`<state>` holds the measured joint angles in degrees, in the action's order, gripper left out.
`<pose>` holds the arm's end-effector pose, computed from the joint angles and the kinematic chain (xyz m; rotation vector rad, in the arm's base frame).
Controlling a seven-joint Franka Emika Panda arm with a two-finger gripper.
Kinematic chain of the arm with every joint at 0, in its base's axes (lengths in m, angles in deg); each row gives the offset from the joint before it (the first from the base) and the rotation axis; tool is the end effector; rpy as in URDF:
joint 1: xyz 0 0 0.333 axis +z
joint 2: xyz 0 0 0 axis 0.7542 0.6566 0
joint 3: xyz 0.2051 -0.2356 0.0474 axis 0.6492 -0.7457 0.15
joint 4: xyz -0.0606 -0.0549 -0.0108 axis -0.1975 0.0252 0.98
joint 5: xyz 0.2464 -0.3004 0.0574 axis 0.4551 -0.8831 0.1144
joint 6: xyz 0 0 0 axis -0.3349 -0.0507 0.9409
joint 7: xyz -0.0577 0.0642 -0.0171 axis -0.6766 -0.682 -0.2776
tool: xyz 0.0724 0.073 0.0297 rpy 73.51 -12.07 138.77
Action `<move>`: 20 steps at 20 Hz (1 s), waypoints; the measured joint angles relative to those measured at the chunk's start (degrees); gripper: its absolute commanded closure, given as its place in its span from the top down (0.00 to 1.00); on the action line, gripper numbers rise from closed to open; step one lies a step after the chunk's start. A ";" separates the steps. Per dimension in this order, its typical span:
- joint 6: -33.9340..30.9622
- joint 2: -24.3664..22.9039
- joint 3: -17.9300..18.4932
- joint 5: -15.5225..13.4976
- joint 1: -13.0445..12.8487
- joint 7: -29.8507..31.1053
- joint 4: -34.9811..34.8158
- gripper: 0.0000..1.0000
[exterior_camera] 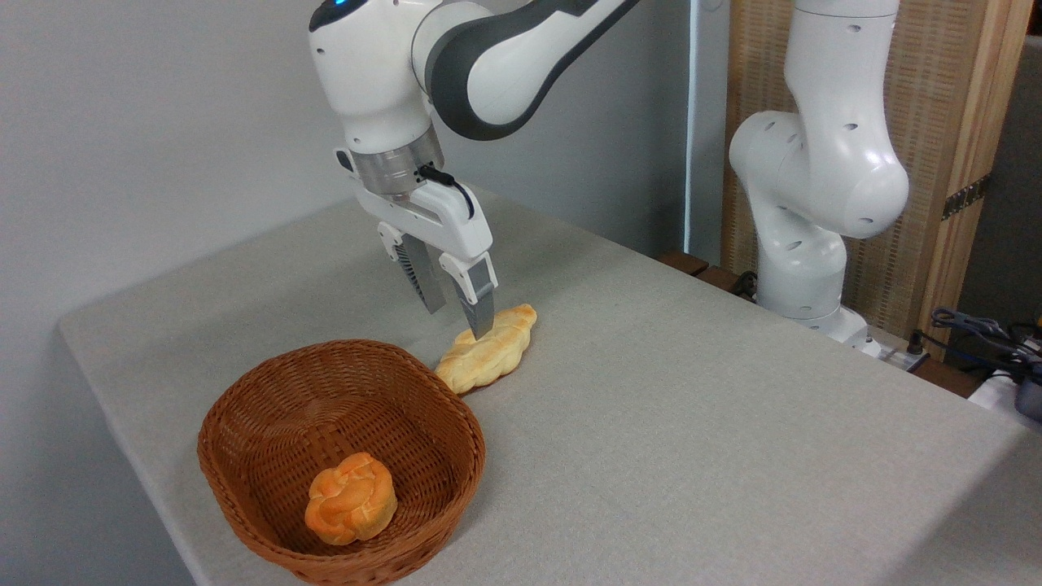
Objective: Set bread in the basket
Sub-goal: 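Move the open gripper over the long golden bread and lower it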
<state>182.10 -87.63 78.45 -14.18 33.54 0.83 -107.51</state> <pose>0.4725 -0.1736 0.4503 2.8649 -1.0690 -0.2029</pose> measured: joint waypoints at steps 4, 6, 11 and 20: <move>-0.07 0.04 0.02 0.29 0.11 0.00 -1.32 1.00; 0.01 0.17 0.05 2.02 0.14 0.00 -1.85 1.00; 1.17 0.89 0.13 2.83 0.27 0.00 -2.11 1.00; 2.05 1.70 0.13 2.98 0.20 -0.01 -3.26 0.95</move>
<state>184.14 -85.92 78.58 -11.20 33.75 0.82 -110.77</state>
